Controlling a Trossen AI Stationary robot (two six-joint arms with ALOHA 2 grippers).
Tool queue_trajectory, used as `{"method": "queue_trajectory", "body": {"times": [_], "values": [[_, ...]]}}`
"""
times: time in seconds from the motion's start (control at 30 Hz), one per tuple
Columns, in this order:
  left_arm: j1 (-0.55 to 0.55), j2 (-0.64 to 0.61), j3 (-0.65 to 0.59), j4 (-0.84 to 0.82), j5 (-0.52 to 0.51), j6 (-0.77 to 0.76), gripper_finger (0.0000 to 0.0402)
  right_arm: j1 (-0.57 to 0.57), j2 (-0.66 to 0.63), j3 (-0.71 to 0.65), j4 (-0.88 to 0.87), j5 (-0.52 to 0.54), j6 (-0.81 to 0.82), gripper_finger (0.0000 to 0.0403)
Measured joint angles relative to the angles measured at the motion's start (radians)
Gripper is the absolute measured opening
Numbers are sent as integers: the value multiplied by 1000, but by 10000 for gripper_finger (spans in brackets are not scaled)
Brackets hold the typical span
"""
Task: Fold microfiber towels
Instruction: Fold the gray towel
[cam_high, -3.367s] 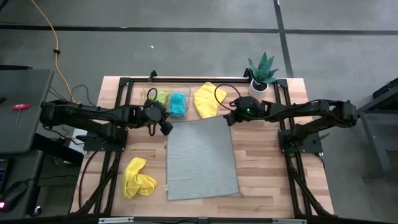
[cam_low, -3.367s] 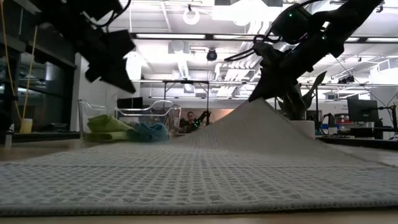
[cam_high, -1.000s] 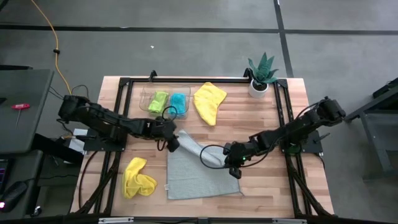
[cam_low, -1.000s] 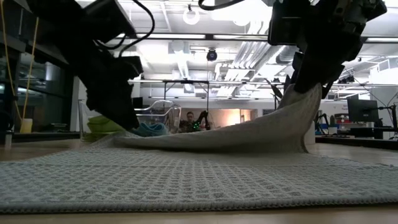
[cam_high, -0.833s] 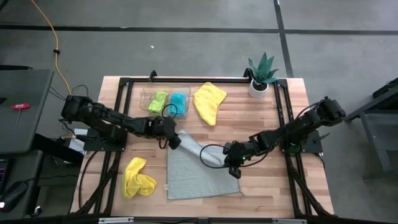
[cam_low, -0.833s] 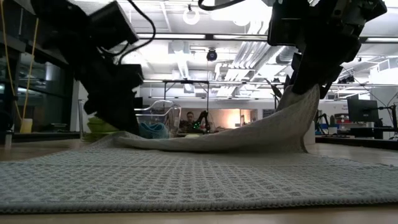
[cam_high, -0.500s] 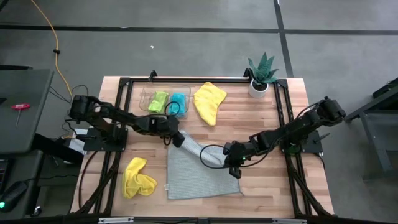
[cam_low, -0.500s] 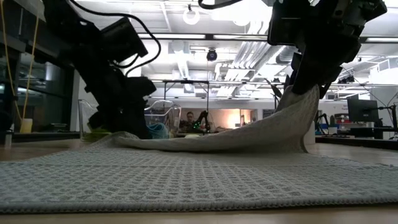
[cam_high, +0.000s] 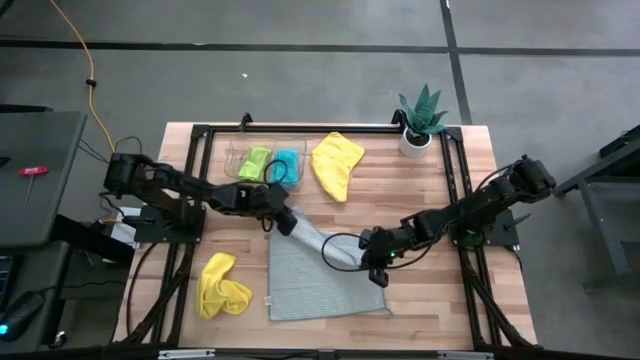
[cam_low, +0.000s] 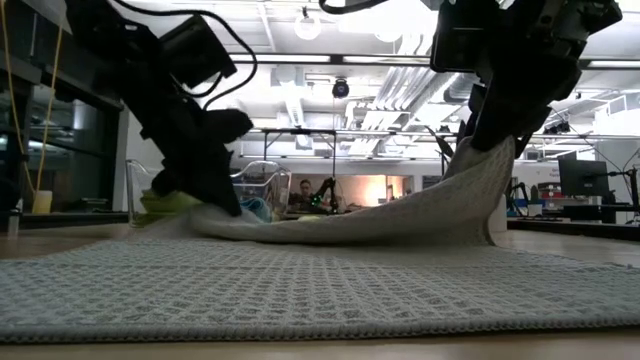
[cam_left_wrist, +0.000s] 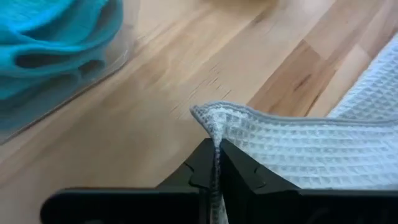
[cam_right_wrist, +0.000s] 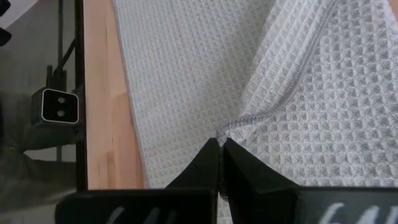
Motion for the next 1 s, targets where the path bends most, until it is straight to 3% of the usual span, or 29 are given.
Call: {"method": "queue_trajectory", "body": {"times": [0.3,0.53,0.83,1.0], "values": [[-89,-208,0,-43,17,126,2,-2,0,12,-5,-46,2,0],[-249,-368,0,-113,-77,178,1,-15,-1,70,-64,-40,30,0],[-479,-383,1,-119,-191,186,0,-55,-3,146,-271,33,49,0],[-584,-364,0,-159,-365,185,0,-88,-8,178,-356,104,67,0]]}}
